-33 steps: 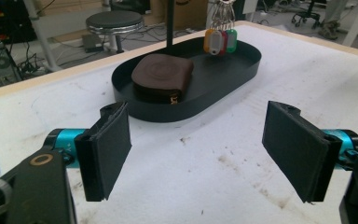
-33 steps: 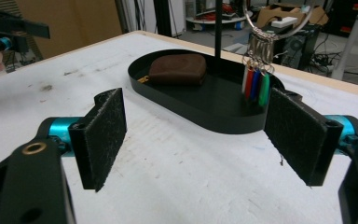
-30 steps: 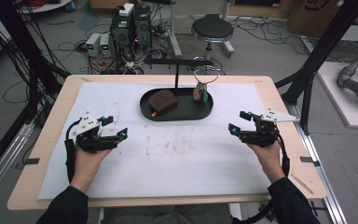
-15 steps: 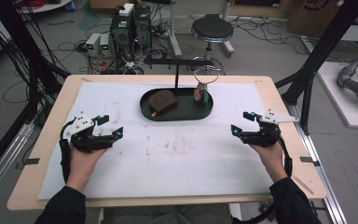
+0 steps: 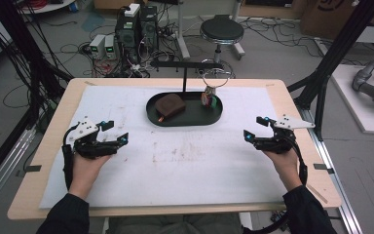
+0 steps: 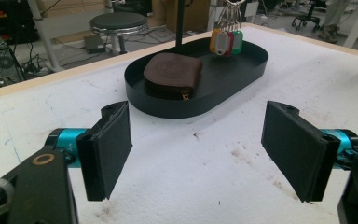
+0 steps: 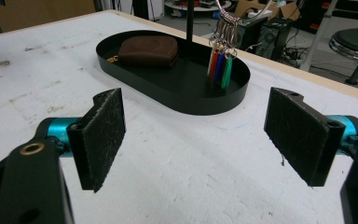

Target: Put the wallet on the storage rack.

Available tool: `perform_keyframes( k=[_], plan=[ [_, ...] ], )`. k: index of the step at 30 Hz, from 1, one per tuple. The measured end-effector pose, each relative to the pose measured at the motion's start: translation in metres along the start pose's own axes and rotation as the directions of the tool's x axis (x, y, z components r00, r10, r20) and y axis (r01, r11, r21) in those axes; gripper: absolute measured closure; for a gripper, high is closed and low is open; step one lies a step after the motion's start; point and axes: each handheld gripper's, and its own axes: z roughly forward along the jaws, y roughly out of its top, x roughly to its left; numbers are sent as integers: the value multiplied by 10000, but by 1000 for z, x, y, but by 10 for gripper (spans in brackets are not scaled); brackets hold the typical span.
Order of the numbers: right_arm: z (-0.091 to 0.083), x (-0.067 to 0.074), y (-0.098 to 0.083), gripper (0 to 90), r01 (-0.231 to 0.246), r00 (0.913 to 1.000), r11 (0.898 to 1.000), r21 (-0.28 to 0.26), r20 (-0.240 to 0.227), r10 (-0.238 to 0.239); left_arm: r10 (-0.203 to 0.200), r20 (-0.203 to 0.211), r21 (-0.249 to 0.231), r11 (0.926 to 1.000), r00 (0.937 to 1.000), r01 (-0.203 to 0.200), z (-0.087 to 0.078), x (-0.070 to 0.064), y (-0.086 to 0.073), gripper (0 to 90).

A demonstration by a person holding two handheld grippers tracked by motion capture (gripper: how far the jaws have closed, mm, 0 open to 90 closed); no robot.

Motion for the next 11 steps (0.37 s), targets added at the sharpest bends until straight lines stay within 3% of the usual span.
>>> perform_keyframes(
  k=[11],
  plan=[
    [1, 0, 0, 210, -15, 10000, 10000, 28, -16, 15, -58, -9, 29, 10000, 10000, 58, 2, 2, -2, 242]
  ],
)
